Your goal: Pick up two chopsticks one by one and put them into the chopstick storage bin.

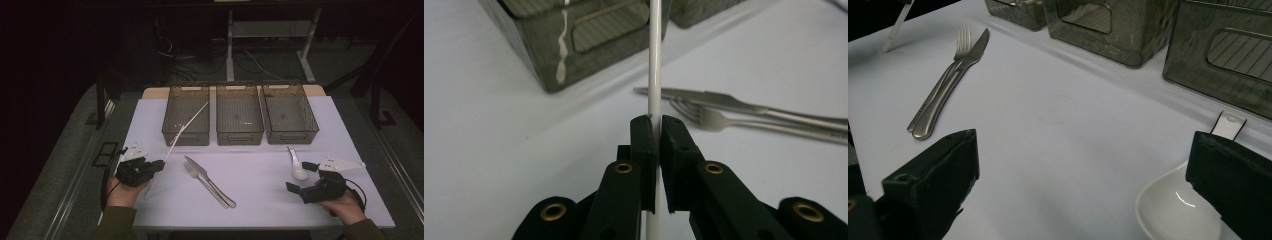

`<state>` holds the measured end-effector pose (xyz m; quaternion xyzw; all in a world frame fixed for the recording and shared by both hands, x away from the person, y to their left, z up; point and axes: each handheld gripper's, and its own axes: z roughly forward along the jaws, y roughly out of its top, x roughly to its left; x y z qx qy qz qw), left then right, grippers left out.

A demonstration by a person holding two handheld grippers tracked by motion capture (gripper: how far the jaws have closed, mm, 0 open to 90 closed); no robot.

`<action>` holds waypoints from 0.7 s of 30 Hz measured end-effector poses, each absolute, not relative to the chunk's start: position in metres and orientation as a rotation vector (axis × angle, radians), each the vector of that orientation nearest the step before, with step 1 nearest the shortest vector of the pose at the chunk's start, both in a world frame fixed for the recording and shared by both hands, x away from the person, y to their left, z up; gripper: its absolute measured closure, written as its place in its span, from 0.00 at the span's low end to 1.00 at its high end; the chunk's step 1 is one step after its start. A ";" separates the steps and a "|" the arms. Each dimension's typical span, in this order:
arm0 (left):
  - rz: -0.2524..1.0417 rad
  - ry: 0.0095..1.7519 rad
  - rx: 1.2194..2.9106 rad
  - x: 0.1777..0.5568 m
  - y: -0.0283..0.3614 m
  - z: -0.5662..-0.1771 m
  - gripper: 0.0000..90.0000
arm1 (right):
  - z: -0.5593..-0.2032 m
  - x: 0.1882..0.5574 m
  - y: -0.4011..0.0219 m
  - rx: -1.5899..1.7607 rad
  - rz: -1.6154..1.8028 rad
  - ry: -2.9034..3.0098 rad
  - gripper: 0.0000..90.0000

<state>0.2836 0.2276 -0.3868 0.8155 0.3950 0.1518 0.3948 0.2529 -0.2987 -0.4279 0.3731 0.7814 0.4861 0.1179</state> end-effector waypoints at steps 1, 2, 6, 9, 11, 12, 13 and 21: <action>0.387 0.996 2.067 0.286 0.226 -0.385 0.94 | -0.428 0.253 -0.299 1.092 1.421 2.287 0.01; 0.389 0.989 2.074 0.289 0.224 -0.382 0.94 | -0.428 0.253 -0.299 1.094 1.422 2.287 0.01; 0.392 0.964 2.073 0.301 0.216 -0.371 0.94 | -0.428 0.252 -0.300 1.103 1.426 2.286 0.01; 0.397 0.956 2.068 0.311 0.209 -0.363 0.94 | -0.427 0.252 -0.300 1.103 1.431 2.282 0.01; 0.396 0.945 2.067 0.318 0.204 -0.358 0.94 | -0.427 0.252 -0.300 1.103 1.431 2.283 0.01; 0.401 0.937 2.074 0.322 0.202 -0.355 0.94 | -0.427 0.252 -0.300 1.104 1.432 2.282 0.01; 0.401 0.936 2.071 0.325 0.200 -0.353 0.94 | -0.427 0.252 -0.300 1.104 1.432 2.282 0.01; 0.413 0.920 2.073 0.351 0.187 -0.329 0.94 | -0.427 0.252 -0.300 1.105 1.436 2.280 0.01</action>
